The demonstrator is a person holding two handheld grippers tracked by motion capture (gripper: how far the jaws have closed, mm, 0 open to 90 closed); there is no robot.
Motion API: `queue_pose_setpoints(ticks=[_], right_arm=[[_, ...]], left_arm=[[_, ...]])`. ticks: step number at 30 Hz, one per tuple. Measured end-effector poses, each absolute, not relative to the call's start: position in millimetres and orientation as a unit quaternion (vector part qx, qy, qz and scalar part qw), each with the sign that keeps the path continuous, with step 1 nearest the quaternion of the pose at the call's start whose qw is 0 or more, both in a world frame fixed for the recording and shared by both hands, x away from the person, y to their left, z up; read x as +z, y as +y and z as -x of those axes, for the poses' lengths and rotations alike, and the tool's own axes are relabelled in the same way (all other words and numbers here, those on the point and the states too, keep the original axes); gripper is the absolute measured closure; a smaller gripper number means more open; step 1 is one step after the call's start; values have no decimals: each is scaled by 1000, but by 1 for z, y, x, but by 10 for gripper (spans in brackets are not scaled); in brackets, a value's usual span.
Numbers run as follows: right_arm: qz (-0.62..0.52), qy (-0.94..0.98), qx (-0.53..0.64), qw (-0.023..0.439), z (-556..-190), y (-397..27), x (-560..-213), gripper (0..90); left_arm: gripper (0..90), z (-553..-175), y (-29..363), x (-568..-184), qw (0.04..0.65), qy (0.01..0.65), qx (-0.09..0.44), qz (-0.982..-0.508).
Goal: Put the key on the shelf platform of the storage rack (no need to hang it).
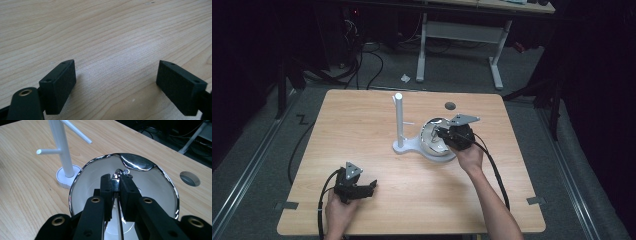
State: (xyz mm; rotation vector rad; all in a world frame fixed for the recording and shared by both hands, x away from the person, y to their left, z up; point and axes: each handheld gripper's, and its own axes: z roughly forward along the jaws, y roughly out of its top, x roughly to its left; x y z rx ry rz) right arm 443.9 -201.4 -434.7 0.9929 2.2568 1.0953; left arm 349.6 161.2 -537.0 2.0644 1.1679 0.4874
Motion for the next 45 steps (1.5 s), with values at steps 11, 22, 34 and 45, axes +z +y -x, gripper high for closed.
queue_pose_setpoints(ticks=[11,22,34,45], right_arm=[[-360,824,379,220,-456,-188,-445,815],[-363,825,368,228,-463,-187,-454,798],[-393,801,394,220,-455,-206,-448,600],[-404,788,411,217,-445,-225,-436,574]], left_arm=[[164,-350,161,-537,352,451,189,-798],[164,-350,161,-537,352,451,189,-798],[164,-350,161,-537,352,451,189,-798],[164,-350,161,-537,352,451,189,-798]])
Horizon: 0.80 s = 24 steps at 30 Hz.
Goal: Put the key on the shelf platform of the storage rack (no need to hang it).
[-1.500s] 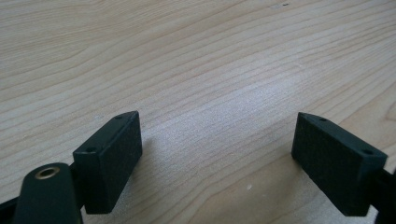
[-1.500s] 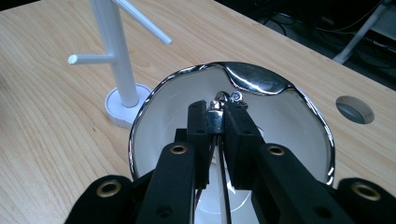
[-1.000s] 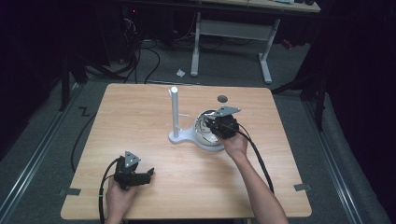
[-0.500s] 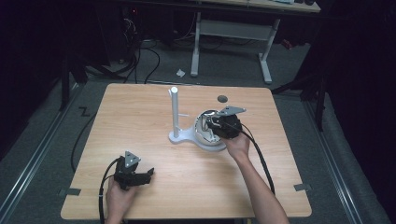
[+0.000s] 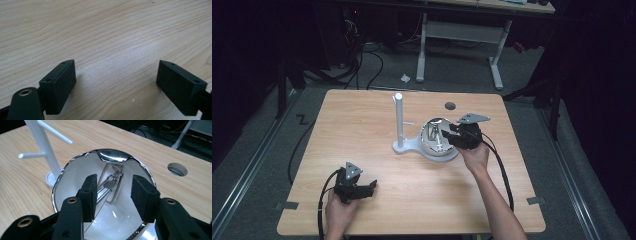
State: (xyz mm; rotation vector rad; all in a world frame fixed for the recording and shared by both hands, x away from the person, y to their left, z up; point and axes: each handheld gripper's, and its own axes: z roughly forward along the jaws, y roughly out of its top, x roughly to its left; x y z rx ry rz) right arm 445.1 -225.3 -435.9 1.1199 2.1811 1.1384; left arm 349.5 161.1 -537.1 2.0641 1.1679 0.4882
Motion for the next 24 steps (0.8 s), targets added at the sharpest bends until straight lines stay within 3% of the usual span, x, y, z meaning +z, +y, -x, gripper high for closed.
queue_pose_setpoints(ticks=[24], right_arm=[[-434,770,411,224,-420,-259,-422,567]], left_arm=[[165,-350,161,-537,352,451,188,-798]])
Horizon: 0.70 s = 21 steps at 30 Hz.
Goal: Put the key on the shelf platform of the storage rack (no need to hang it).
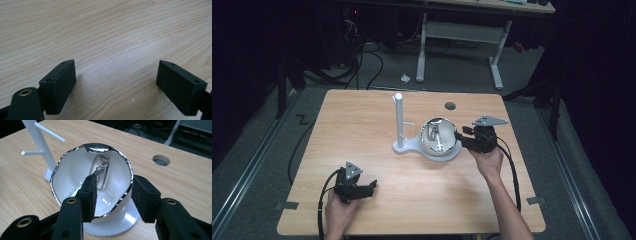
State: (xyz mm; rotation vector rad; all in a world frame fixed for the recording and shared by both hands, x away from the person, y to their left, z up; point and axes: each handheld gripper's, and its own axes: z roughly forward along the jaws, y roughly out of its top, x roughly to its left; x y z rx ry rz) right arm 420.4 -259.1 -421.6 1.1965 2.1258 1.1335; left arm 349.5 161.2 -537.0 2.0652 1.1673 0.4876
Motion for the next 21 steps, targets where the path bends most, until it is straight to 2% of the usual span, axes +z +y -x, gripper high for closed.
queue_pose_setpoints(ticks=[21], right_arm=[[-451,754,418,232,-387,-290,-419,581]], left_arm=[[165,-350,161,-537,352,451,188,-798]])
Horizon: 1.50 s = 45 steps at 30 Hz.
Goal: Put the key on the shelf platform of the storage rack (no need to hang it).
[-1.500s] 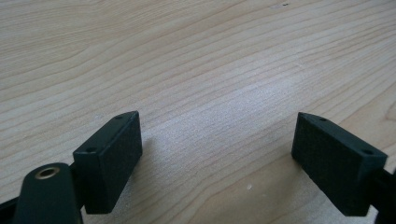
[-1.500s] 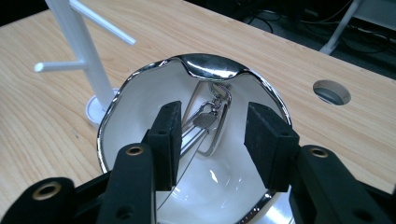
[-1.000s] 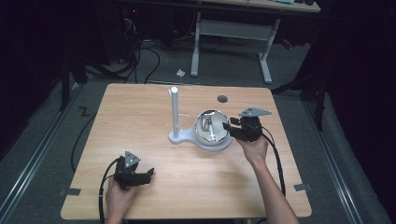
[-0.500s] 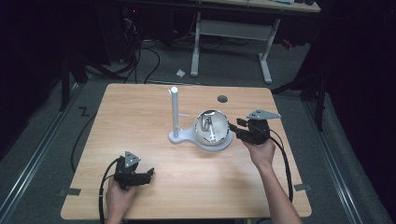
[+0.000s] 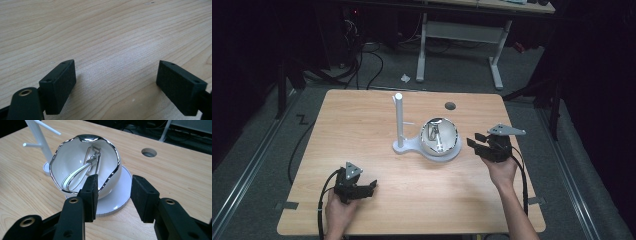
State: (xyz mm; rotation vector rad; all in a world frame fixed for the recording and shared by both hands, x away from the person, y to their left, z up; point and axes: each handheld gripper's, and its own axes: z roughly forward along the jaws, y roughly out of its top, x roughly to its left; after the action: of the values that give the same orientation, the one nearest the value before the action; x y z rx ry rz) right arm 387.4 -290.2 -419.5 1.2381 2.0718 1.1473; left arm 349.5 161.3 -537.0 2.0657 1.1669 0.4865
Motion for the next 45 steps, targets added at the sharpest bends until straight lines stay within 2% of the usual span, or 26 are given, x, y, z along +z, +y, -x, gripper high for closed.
queue_pose_setpoints(ticks=[23,45], right_arm=[[-469,732,437,230,-357,-316,-430,580],[-466,730,448,223,-334,-314,-443,579]], left_arm=[[164,-350,161,-537,352,451,188,-798],[164,-350,161,-537,352,451,188,-798]])
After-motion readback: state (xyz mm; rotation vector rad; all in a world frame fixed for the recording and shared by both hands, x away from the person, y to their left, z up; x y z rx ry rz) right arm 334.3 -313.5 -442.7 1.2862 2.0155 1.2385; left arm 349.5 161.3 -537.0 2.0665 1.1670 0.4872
